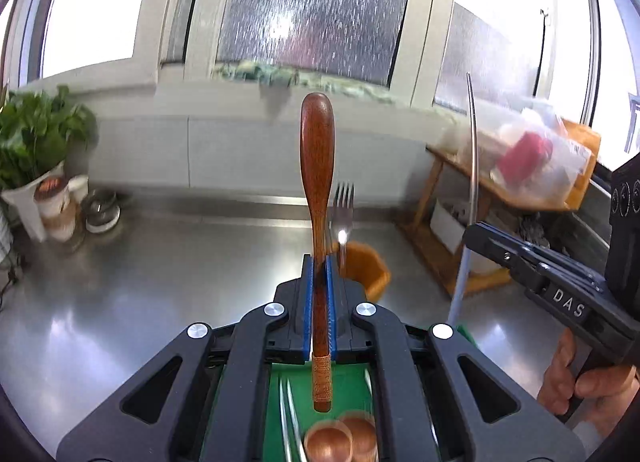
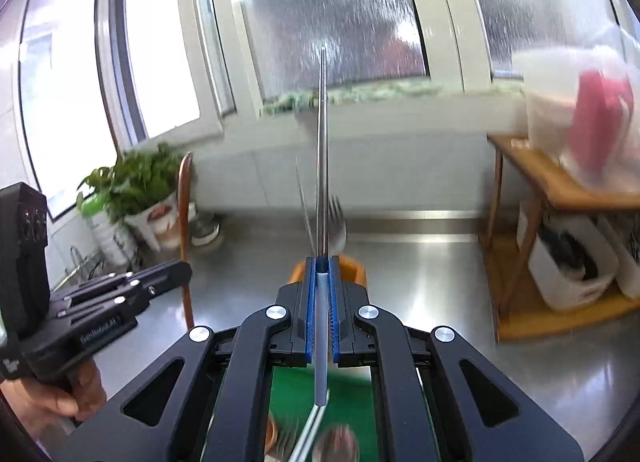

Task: Organize utensils
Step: 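Lift the wooden spoon and blue-handled chopstick and carry them over the holder, then open both grippers to drop the spoon and chopstick into the holder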

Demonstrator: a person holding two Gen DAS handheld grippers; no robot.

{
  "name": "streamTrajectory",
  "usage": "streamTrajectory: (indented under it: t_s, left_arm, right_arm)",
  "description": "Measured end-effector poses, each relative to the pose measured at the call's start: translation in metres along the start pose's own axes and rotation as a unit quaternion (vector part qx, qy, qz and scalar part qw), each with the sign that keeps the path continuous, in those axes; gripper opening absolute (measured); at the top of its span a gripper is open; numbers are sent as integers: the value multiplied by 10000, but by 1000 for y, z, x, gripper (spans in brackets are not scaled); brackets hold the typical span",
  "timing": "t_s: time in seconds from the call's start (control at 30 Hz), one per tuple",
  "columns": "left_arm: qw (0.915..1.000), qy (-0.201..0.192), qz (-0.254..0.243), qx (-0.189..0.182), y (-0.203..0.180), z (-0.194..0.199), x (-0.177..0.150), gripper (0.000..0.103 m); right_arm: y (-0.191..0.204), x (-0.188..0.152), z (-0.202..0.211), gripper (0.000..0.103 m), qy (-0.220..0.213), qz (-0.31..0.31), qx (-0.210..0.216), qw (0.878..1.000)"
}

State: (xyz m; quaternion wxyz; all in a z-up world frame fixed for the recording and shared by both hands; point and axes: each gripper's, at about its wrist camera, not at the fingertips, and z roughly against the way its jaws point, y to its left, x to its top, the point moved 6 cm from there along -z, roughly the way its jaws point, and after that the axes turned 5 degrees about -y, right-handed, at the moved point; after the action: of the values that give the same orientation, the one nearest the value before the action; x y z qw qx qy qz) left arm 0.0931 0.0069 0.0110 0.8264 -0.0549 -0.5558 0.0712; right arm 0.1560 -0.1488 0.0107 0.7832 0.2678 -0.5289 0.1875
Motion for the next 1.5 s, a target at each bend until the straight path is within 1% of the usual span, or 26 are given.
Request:
streamTrajectory:
  t_s: [0.23, 0.3, 0.37, 0.5, 0.7, 0.83, 0.93, 1.1, 1.2, 1.23, 1.3, 1.37, 1.43, 1.5]
  left_arm:
    - [9978, -619, 203, -88, 3, -34, 37, 5]
    - [9965, -752, 335, -164, 4, -45, 45, 5]
    - [9957, -790, 436, -199, 5, -58, 49, 5]
    - [9949, -736, 641, -270, 3, -84, 47, 5]
    - [9964, -526, 596, -293, 1, -112, 24, 5]
    - [9977, -366, 455, -334, 2, -117, 5, 5]
    - [9978, -217, 447, -430, 4, -119, -8, 5]
    - [9977, 50, 429, -531, 6, -121, -23, 5]
    - [9973, 238, 387, -580, 6, -124, -30, 5]
    - [9972, 248, 403, -571, 7, -123, -32, 5]
    - [9970, 265, 457, -563, 8, -120, -34, 12]
    - [9971, 207, 513, -519, 11, -113, -32, 24]
    - [9971, 166, 561, -477, 14, -107, -28, 32]
    - [9974, 135, 574, -414, 16, -99, -25, 36]
  right_arm:
    - [-7, 26, -35, 6, -348, -89, -36, 9993]
    - [-8, 28, -43, 6, -372, -86, -52, 9993]
    - [-11, 29, -55, 6, -352, -91, -86, 9993]
    - [-20, 25, -73, 6, -285, -254, -125, 9992]
    - [-38, 6, -96, 6, -52, -570, -53, 9983]
    - [-39, -9, -102, 6, 164, -559, 71, 9983]
    - [-41, -19, -103, 6, 335, -601, 130, 9975]
    - [-46, -32, -105, 7, 560, -740, 162, 9956]
    - [-45, -40, -108, 9, 724, -775, 139, 9943]
    - [-45, -42, -108, 9, 753, -793, 127, 9939]
    - [-44, -42, -107, 9, 774, -789, 105, 9938]
    - [-44, -41, -104, 10, 783, -800, 79, 9937]
    - [-45, -40, -100, 11, 808, -839, 54, 9932]
    - [-48, -38, -93, 12, 783, -844, -11, 9934]
